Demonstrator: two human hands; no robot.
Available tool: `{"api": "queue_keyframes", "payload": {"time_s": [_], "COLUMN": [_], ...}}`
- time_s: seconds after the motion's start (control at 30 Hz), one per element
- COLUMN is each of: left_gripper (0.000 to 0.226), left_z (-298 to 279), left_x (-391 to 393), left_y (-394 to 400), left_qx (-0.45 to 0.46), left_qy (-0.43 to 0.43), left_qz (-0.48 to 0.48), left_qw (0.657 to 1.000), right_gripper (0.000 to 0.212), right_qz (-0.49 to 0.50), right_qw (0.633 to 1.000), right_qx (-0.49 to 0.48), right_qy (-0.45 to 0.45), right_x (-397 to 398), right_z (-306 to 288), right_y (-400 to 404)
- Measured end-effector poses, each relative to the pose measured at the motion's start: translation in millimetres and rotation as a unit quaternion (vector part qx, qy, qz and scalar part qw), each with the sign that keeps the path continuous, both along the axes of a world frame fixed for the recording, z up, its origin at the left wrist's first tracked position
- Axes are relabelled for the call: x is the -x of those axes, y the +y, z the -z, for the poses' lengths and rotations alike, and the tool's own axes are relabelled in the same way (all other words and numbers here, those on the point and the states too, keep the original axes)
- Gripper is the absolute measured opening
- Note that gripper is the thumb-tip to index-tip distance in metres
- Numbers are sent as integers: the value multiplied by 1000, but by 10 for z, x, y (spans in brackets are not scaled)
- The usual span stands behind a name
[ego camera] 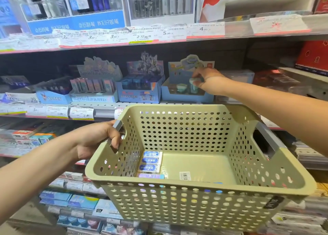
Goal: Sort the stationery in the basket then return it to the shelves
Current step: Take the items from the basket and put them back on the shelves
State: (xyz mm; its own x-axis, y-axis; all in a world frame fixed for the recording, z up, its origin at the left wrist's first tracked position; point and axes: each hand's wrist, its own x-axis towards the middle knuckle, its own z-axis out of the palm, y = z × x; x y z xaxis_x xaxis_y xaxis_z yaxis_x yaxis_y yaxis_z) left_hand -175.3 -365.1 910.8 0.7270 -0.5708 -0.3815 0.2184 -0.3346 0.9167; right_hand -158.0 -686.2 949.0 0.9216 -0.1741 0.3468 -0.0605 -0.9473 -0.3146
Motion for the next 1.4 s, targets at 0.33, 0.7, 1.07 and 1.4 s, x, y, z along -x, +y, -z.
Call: {"api": "queue_keyframes", "payload": {"time_s": [0.33,0.7,1.07,1.4], "left_gripper": [54,50,52,51], "left_z": [9,4,18,28], "left_x": [-13,-34,-136,-154], "left_y": [11,76,269,417], "left_qx": [9,28,23,2], "left_qy": [10,22,12,-15], "left_qz": [1,11,16,29], "left_qw": [1000,999,1000,999], "right_gripper": [31,32,33,19], "right_qz": [28,30,47,-192], "right_qw": [1000,995,991,978], "right_qx": [9,81,124,47], "right_qy": [10,40,34,72], "right_x": [-104,-136,10,593], "right_z": [35,79,56,10], "right_y": [13,52,90,805]}}
